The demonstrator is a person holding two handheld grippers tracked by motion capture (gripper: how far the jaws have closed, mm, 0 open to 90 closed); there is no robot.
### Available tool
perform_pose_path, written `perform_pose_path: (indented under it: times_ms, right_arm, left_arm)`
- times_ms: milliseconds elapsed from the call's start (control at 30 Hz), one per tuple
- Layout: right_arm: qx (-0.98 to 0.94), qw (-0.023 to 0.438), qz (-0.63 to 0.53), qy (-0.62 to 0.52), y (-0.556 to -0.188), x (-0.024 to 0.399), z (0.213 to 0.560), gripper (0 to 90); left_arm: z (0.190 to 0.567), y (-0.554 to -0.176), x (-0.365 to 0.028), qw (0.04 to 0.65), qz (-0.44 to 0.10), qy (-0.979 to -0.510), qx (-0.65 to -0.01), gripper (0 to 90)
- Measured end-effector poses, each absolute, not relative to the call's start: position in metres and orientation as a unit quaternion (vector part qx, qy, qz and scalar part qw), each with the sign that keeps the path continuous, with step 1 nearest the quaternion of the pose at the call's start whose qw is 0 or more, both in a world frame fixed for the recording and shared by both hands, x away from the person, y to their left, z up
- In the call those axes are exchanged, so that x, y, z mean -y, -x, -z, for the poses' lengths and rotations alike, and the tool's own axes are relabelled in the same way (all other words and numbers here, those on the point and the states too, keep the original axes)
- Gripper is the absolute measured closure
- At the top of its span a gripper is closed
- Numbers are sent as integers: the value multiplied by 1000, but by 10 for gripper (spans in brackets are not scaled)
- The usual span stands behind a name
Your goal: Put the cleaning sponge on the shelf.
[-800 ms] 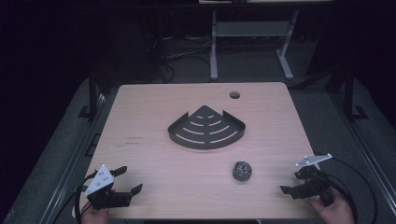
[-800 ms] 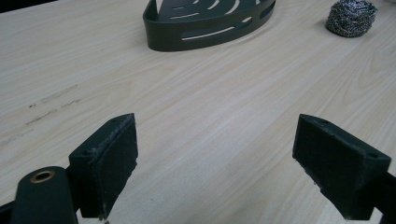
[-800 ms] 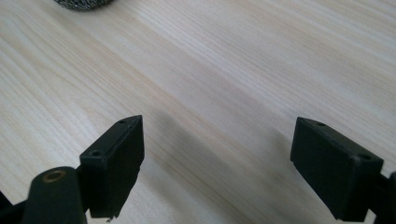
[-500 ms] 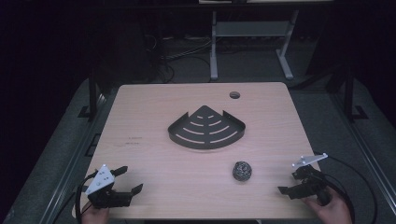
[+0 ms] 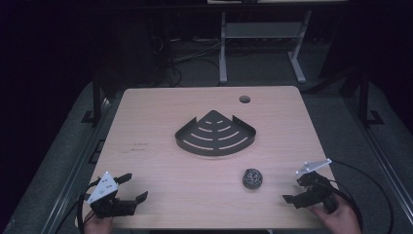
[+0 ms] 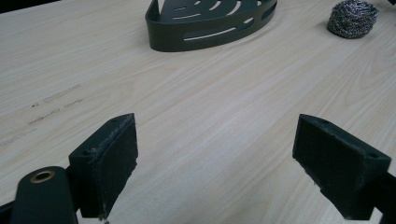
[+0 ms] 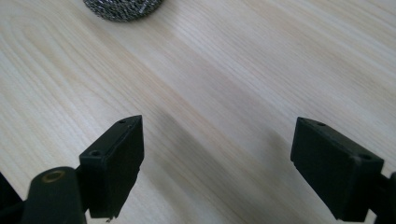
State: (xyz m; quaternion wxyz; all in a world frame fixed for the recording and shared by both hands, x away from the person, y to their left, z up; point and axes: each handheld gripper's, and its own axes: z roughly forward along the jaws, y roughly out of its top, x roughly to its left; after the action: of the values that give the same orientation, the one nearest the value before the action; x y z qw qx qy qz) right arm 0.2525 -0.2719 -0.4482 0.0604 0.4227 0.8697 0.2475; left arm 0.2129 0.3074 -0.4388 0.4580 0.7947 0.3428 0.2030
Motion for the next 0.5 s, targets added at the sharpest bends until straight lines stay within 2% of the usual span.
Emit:
perform_pose_path:
  times_ms: [500]
  right_arm:
    - [-889,46,-250,-382,-257,247,445,160]
  left_arm:
    - [439,-213,-309,457,-204,-796,-341,133]
